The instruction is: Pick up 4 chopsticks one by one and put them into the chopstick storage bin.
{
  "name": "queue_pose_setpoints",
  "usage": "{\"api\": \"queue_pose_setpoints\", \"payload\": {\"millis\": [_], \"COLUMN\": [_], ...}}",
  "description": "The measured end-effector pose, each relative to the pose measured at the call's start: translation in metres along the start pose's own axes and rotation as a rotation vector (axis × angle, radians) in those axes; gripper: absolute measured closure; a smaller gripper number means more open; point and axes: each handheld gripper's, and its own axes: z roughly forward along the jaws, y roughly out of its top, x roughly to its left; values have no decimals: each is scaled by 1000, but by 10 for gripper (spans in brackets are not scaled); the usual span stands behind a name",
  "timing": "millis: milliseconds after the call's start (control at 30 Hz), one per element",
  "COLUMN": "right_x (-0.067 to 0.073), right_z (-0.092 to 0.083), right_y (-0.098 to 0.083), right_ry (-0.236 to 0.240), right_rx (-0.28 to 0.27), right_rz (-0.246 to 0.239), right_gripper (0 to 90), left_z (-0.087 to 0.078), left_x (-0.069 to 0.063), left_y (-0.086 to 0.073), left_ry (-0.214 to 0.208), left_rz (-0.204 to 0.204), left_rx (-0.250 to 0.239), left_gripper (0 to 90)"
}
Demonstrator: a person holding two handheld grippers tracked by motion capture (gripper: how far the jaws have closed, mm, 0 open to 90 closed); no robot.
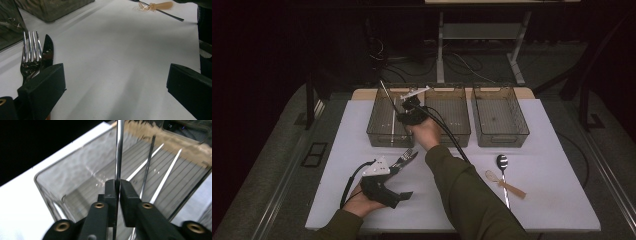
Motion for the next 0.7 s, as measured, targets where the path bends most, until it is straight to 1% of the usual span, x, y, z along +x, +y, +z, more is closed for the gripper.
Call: {"api": "queue_pose_setpoints", "payload": {"millis": [67,133,333,467,533,633,700], "right_x": [0,0,-6,-9,-11,-14,-16], "right_z": [-2,-5,-24,-37,-44,-54,-61], "right_y": [0,1,-1,-5,-7,-12,-14], "right_ry": [-20,-22,9,43,51,67,78], "right_rx": [2,1,-38,-37,-30,-31,-30], "right_rz": [-14,-16,2,-7,-14,-31,-50], "right_gripper": [706,664,580,529,516,487,470], "left_z": [0,0,0,0,0,0,0], "left_x": [0,0,0,0,0,0,0], "left_y": [0,0,0,0,0,0,0], "left_ry": [0,0,0,4,5,8,8], "left_rz": [0,-2,1,0,4,5,7], "left_rx": [0,-1,1,1,5,5,8], "left_gripper": [3,3,3,3,3,3,3]}}
